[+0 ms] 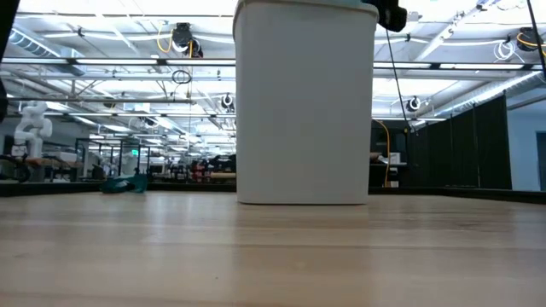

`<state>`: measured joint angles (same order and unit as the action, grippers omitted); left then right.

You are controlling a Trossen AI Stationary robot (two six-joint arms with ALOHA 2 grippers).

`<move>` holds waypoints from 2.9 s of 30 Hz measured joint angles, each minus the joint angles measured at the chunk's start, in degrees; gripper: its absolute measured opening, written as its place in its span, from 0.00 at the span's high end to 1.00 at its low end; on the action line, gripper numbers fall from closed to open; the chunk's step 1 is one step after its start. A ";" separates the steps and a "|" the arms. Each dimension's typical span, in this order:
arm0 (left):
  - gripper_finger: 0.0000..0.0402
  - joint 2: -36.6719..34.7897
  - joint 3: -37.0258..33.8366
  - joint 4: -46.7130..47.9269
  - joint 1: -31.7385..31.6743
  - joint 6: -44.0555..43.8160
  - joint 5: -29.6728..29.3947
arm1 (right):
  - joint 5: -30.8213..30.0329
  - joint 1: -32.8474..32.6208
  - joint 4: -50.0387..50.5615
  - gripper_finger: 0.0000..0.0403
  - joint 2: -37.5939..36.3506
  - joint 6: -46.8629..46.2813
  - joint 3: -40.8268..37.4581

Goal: Place trash/remove bag and relplace
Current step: Insert the new blue trash bag into the white trash bin

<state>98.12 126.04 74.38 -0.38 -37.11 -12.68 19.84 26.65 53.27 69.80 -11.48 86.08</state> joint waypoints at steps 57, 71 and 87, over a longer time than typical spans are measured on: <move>1.00 4.21 0.00 14.92 -18.81 19.45 12.21 | 2.66 12.03 5.05 1.00 6.43 4.95 0.02; 1.00 4.82 0.00 15.66 -20.27 19.49 18.94 | 2.55 12.00 8.01 1.00 6.43 5.53 -0.88; 1.00 4.79 0.00 15.61 -20.24 21.08 17.96 | -1.51 12.00 8.25 0.94 6.34 6.02 -2.16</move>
<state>102.91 126.04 90.00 -20.62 -16.03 5.28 18.33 38.65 61.51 76.14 -5.45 83.92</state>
